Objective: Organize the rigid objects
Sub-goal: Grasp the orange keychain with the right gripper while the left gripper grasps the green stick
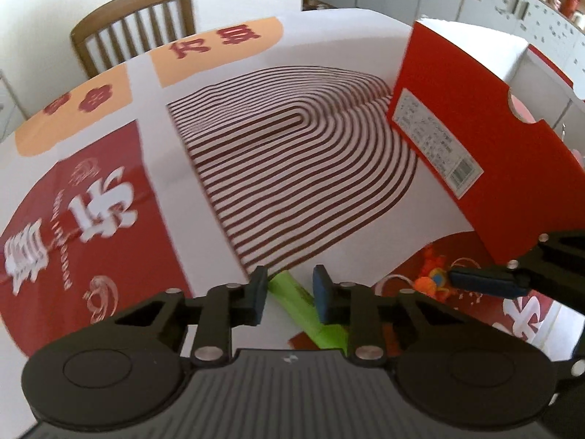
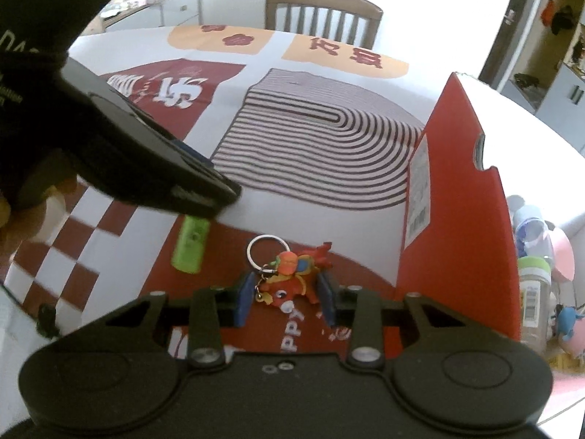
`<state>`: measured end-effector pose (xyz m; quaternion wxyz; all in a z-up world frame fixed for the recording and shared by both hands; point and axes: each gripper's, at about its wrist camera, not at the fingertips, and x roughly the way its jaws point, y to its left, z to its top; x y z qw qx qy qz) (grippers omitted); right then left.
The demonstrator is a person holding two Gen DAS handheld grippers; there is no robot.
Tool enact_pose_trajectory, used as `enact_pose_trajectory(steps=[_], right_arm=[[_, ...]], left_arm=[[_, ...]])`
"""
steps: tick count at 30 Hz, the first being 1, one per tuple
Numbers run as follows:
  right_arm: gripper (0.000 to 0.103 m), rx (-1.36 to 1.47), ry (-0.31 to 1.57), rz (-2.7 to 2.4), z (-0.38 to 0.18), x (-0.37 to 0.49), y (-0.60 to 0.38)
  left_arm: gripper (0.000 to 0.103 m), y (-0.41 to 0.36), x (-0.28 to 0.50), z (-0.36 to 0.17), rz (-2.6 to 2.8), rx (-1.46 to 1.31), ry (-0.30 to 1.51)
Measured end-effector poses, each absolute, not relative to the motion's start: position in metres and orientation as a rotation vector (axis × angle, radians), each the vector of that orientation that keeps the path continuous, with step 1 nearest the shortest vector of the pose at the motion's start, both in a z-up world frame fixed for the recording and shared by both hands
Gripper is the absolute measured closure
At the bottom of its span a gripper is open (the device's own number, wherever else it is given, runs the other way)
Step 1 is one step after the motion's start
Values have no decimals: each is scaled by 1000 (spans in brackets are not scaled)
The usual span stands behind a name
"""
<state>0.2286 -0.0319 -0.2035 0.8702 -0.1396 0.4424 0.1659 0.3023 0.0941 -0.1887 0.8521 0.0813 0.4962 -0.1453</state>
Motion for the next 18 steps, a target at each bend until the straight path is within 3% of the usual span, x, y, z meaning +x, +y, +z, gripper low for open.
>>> enact_pose_trajectory(steps=[18], right_arm=[[68,-306,925,511,-165,202,-49]], left_arm=[[85,129,249,-164,-251,27,1002]])
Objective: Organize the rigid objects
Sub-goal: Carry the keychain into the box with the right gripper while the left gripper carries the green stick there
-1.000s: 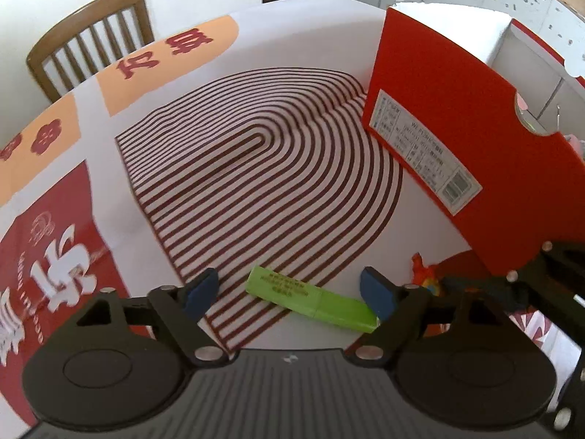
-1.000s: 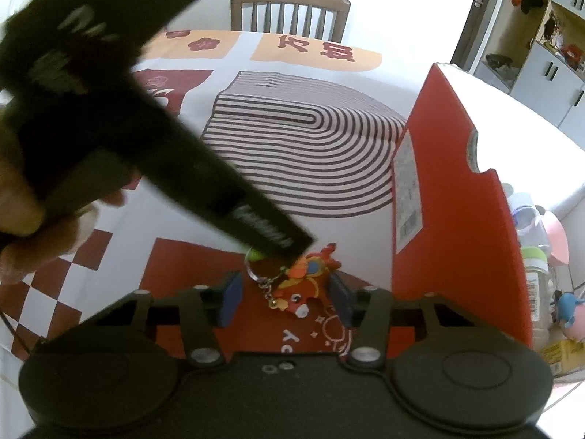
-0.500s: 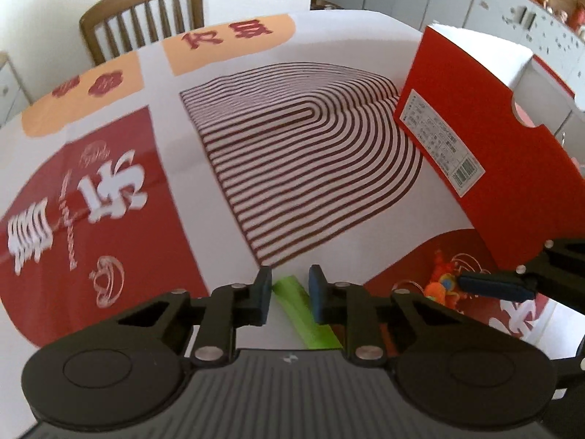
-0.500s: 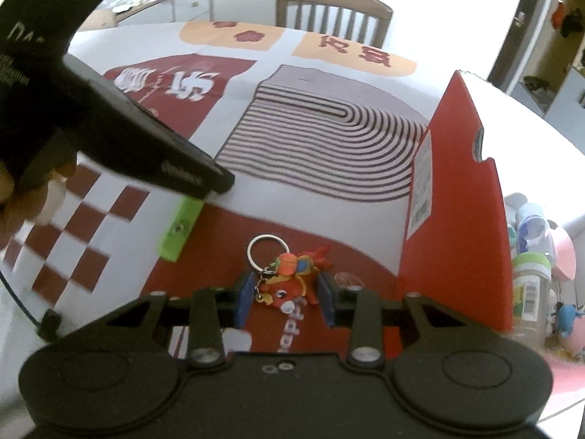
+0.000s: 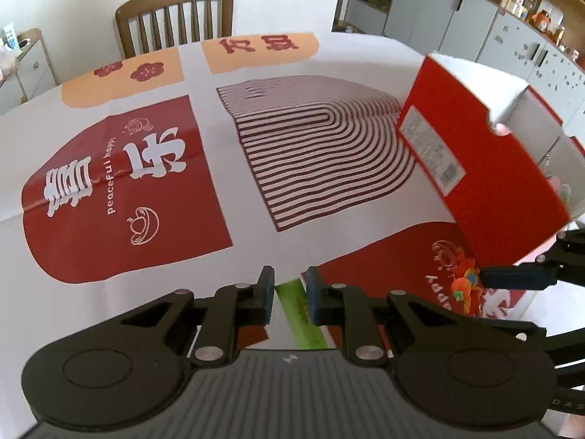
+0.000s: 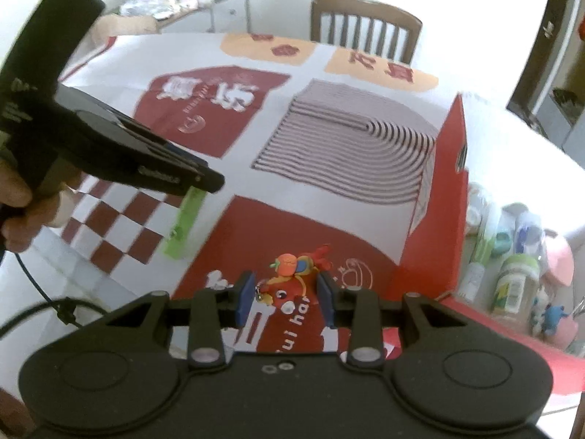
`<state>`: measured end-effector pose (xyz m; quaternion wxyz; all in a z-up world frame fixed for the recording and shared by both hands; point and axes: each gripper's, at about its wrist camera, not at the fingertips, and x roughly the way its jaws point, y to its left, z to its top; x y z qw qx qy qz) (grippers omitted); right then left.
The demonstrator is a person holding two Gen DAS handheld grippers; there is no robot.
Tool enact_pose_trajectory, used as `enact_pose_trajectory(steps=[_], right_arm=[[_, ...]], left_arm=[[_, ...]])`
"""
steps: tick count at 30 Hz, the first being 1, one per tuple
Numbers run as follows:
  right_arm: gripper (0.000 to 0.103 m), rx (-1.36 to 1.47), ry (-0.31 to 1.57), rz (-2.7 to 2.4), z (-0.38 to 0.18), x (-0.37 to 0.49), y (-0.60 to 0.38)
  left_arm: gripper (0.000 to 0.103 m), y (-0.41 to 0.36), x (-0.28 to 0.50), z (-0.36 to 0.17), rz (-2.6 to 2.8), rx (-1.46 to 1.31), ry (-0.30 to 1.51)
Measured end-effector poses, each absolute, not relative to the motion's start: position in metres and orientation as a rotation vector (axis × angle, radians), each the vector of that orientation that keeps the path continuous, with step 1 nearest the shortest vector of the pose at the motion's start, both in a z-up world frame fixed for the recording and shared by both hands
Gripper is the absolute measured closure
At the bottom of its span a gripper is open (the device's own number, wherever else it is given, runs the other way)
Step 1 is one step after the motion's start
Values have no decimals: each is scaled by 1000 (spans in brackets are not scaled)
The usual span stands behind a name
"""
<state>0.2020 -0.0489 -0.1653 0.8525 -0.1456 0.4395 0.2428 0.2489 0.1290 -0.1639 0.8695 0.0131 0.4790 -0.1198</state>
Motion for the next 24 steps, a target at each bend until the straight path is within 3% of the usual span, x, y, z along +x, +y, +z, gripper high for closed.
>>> enact_pose_trajectory(steps=[24], right_arm=[[68,-245,708,472,-63,212,-132]], left_arm=[[87,97,234,-78,-254,-76,853]])
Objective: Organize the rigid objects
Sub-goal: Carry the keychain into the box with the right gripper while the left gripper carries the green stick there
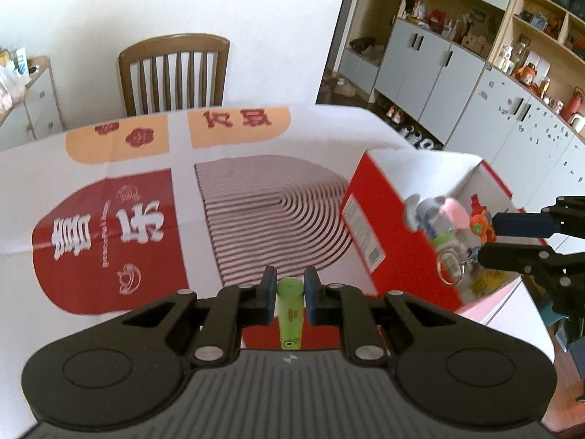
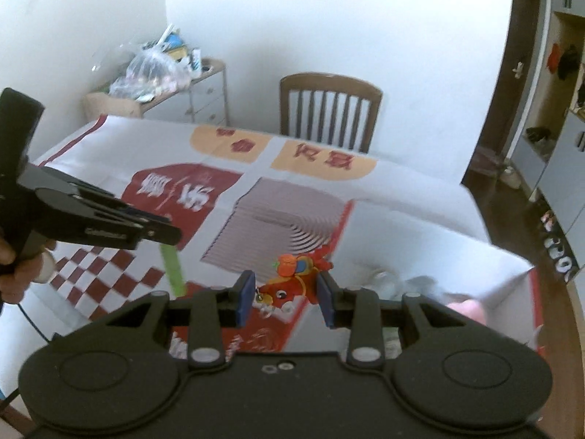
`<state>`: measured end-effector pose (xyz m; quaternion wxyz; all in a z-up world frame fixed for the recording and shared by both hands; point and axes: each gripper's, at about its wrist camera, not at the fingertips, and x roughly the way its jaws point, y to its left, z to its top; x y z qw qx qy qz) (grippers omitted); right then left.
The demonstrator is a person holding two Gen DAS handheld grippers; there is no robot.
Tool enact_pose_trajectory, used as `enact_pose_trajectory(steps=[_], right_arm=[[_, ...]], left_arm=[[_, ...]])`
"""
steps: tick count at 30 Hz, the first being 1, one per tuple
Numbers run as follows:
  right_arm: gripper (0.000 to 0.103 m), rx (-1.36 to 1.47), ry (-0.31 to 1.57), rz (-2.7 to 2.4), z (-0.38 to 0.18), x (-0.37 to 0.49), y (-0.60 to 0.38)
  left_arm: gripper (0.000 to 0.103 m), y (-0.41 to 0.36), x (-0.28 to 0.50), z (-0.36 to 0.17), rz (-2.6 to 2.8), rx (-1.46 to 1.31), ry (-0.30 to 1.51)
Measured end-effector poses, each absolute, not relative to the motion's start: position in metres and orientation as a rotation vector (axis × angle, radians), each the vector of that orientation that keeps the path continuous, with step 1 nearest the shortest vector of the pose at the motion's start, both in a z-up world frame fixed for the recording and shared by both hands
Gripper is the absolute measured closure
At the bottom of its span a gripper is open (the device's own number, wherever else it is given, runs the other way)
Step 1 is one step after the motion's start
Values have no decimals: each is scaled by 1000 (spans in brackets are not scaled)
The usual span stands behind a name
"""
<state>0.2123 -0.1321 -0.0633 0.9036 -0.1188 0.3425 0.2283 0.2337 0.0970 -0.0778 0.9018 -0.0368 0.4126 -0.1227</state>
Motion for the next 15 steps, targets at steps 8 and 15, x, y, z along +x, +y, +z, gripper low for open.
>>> enact_pose_trajectory(steps=[8,15], right_arm=[[68,-249,692,418,-59,230,-191],[68,-257,704,386,-71,243,-246]], left_arm=[[87,58,241,-40,-267,-60,809],[87,0,253,-10,-309,-63,772]])
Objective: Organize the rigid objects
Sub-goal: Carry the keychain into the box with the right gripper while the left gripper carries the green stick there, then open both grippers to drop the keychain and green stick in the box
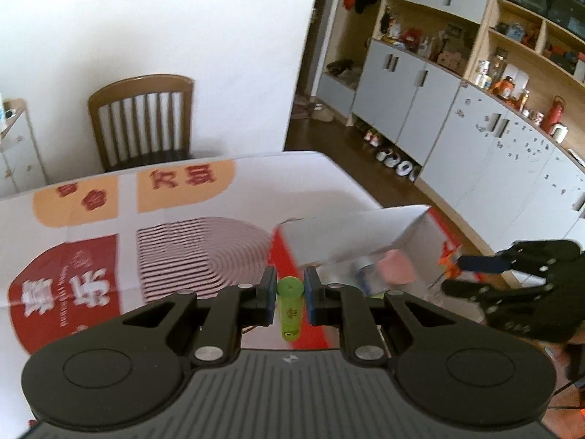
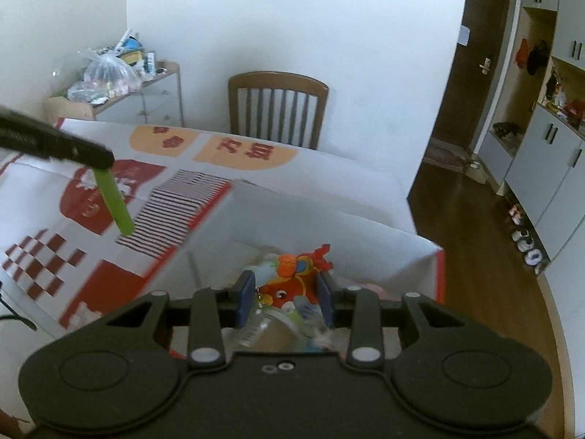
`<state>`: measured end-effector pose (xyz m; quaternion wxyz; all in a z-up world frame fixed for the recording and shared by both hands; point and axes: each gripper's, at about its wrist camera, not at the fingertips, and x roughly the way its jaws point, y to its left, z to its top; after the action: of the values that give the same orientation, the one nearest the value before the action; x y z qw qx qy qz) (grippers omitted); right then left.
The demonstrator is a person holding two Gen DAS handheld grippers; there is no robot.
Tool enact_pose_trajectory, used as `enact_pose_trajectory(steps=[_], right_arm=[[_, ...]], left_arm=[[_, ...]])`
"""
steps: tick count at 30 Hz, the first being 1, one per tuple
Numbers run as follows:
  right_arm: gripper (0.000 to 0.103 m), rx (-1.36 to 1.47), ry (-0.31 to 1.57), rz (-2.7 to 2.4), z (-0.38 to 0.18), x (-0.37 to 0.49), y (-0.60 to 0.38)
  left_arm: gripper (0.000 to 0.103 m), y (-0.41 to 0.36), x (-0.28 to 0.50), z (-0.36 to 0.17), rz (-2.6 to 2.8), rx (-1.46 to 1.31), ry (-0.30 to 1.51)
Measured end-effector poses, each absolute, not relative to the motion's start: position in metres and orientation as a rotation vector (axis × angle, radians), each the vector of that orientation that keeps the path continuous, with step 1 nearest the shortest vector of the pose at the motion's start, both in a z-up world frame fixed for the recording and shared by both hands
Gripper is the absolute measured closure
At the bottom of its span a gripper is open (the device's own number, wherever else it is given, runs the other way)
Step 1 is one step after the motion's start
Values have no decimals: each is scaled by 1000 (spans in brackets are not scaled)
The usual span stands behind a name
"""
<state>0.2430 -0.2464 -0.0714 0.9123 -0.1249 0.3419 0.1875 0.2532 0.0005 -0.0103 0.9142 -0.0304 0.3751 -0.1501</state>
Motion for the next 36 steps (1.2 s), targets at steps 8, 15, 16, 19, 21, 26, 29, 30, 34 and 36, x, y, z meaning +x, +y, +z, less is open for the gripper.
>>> enact_pose_trajectory(steps=[8,15,16,19,21,26,29,30,34,36], right_arm=[[68,-277,750,410,-92,253,-287],[68,-287,827,476,-113,263,-296],[68,-281,839,484,-115,264,-295],[68,-285,874,517,-122,268,-292],[68,-300,887,529,-126,269,-292],[68,-309,924,532,-136,275,-293],[71,-310,941,534,-139,279,-292],[70,-315,941,535,-140,279,-291],[67,-319,948,538,-140,281,-290],[65,-317,962,539,-140,282,-291]], left_arm=[[87,-79,270,-23,-363,-10,808],[87,-124,296,-66,-354,41,909],[87,-128,300,-72,-348,49,918],[87,-139,311,-83,-333,63,943],[87,-145,319,-90,-318,83,953],[87,-155,338,-111,-294,115,992],[87,-159,347,-125,-278,125,1028],[88,-159,348,-127,-278,123,1026],[87,-165,352,-129,-275,130,1022],[87,-169,355,-130,-266,135,1032]])
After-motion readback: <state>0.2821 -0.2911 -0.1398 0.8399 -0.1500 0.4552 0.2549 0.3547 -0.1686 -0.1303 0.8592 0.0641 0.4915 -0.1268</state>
